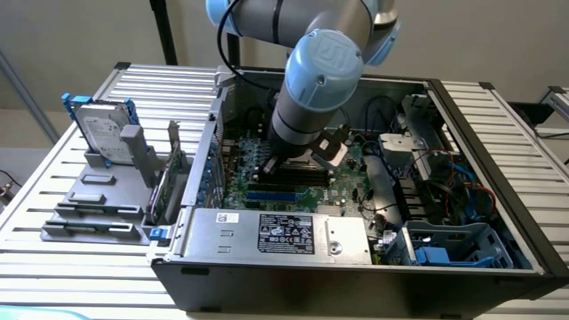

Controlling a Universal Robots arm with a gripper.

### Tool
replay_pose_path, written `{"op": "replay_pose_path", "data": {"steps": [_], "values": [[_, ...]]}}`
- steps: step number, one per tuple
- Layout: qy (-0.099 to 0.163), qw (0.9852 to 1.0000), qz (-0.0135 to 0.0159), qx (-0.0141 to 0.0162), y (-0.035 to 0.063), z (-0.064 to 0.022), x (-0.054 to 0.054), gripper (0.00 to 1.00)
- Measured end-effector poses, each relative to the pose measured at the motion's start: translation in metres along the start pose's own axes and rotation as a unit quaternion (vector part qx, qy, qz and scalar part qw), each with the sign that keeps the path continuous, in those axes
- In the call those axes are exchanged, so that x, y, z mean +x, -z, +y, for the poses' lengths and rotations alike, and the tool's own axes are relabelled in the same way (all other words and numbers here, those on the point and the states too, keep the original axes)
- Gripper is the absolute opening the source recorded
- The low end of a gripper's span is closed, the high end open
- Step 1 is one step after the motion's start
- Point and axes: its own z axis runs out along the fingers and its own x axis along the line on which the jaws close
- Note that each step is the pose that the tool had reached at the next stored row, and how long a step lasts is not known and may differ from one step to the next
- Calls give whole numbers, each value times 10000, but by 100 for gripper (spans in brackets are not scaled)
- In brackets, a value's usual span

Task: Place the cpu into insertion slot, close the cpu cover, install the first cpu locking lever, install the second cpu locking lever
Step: 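Install the second cpu locking lever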

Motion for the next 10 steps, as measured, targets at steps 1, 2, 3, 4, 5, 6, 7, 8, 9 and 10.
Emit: {"op": "replay_pose_path", "data": {"steps": [1,2,3,4,5,6,7,8,9,10], "values": [[0,10000,0,0,-3,-1,0,11],[0,10000,1,0,-5,-2,0,11],[0,10000,2,0,-8,-3,-1,11],[0,10000,1,0,-10,-5,-1,11],[0,10000,1,0,-13,-7,-1,11],[0,10000,0,0,-15,-8,-2,11],[0,10000,1,0,-19,-9,-3,11],[0,10000,0,0,-22,-10,-4,11],[0,10000,1,-1,-26,-13,-5,11],[0,10000,2,0,-31,-15,-4,11]]}}
